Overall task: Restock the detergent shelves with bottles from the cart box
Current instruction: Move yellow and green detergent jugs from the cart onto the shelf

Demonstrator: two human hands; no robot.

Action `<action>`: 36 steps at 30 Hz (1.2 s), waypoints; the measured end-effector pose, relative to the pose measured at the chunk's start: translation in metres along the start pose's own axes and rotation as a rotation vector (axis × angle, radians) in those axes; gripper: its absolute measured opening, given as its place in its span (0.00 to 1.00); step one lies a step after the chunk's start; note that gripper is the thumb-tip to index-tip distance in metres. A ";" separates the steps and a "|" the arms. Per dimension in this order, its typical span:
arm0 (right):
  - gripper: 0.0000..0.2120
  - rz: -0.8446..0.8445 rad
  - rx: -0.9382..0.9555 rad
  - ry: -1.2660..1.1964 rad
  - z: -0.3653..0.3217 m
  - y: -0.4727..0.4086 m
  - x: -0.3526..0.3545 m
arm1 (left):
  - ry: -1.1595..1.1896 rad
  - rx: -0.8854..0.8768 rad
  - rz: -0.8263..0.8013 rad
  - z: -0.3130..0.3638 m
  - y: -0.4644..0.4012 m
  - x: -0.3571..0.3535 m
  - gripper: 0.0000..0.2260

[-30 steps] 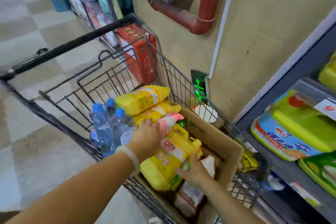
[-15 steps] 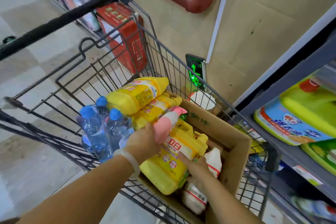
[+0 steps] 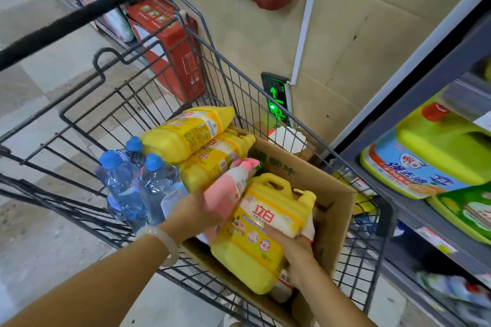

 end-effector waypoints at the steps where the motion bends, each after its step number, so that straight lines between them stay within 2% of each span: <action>1: 0.22 0.006 0.040 0.012 -0.005 0.006 0.013 | 0.031 0.000 -0.031 -0.001 0.003 -0.008 0.26; 3: 0.20 0.031 0.127 0.056 -0.016 0.016 0.038 | 0.068 -0.008 -0.078 0.003 0.009 -0.029 0.25; 6: 0.21 0.073 0.240 0.177 -0.039 0.026 0.073 | 0.080 -0.062 -0.172 0.024 0.017 -0.066 0.26; 9: 0.21 0.112 0.313 0.259 -0.061 0.036 0.100 | 0.125 -0.042 -0.257 0.050 0.020 -0.102 0.26; 12: 0.19 0.112 0.360 0.250 -0.079 0.050 0.117 | 0.190 0.023 -0.316 0.067 0.018 -0.138 0.30; 14: 0.19 0.077 0.369 0.244 -0.085 0.056 0.124 | 0.136 0.028 -0.392 0.074 0.023 -0.156 0.31; 18: 0.21 0.066 0.345 0.269 -0.072 0.043 0.129 | 0.062 -0.039 -0.497 0.077 0.030 -0.178 0.33; 21: 0.26 0.061 0.325 0.262 -0.064 0.038 0.124 | -0.042 -0.065 -0.480 0.074 0.029 -0.163 0.19; 23: 0.25 0.065 0.307 0.269 -0.060 0.034 0.120 | 0.088 -0.065 -0.413 0.071 0.024 -0.146 0.15; 27: 0.26 0.056 0.297 0.283 -0.054 0.035 0.109 | 0.409 -0.040 -0.308 0.069 0.020 -0.114 0.23; 30: 0.27 0.026 0.279 0.270 -0.052 0.039 0.102 | 0.585 -0.060 -0.369 0.067 0.020 -0.114 0.33; 33: 0.19 0.020 0.289 0.243 -0.053 0.047 0.094 | 0.589 -0.049 -0.294 0.062 0.017 -0.113 0.22; 36: 0.19 0.019 0.284 0.215 -0.046 0.046 0.086 | 0.362 -0.053 -0.096 0.047 0.011 -0.101 0.24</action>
Point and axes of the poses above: each hand's wrist, its own y-axis away from the middle knuckle, its own x-axis out of the back of the hand, z = x × y, the point moved 2 cm from there along -y, towards the middle knuckle, and after that the axes turned 2 degrees about -x, right-handed, at the moved point
